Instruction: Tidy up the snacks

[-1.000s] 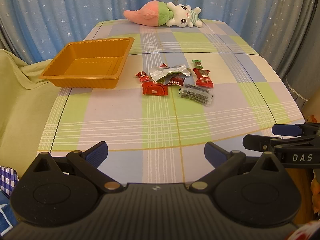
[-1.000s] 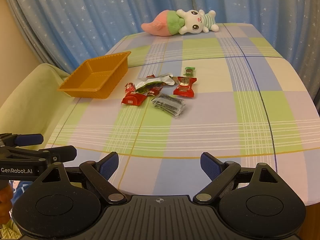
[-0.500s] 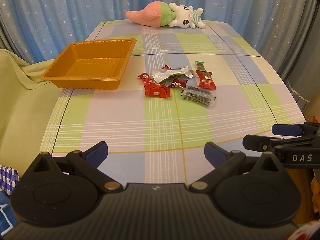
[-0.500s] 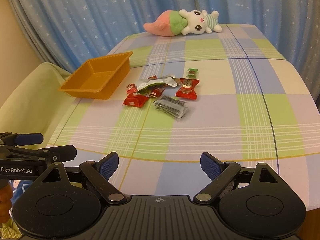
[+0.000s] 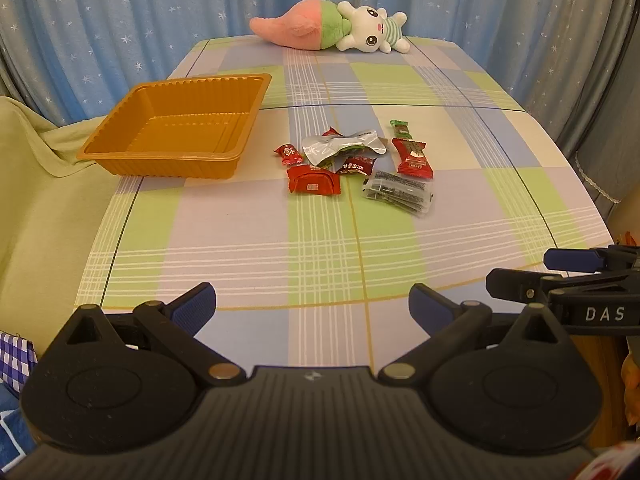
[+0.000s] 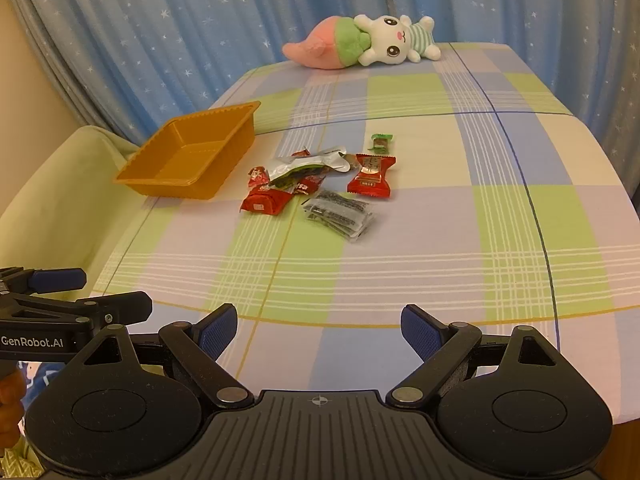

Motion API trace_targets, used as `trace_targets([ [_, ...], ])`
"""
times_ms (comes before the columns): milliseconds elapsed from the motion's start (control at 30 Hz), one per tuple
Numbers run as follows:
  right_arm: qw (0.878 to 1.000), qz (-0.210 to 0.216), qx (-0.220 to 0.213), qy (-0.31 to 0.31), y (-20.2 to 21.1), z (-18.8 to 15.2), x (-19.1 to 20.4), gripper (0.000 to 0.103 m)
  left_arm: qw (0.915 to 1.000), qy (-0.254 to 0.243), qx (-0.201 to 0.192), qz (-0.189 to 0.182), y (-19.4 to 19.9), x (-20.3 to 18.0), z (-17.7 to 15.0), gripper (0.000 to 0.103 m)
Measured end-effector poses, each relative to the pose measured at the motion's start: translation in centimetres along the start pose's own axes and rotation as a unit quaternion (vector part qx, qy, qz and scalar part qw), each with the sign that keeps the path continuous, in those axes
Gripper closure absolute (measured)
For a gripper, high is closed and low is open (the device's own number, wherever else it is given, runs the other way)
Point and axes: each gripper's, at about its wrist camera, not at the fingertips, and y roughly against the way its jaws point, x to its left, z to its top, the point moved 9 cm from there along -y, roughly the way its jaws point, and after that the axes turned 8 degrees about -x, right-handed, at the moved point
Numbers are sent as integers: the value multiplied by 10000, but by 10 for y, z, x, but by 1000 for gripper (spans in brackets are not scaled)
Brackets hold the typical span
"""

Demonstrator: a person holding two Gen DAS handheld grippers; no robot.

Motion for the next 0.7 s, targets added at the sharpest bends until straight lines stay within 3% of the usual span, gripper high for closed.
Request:
trace_targets([
  [700,9999,-49,67,-121,-19,9,-10,14,10000,4,-14,-69,-11,4,5,0],
])
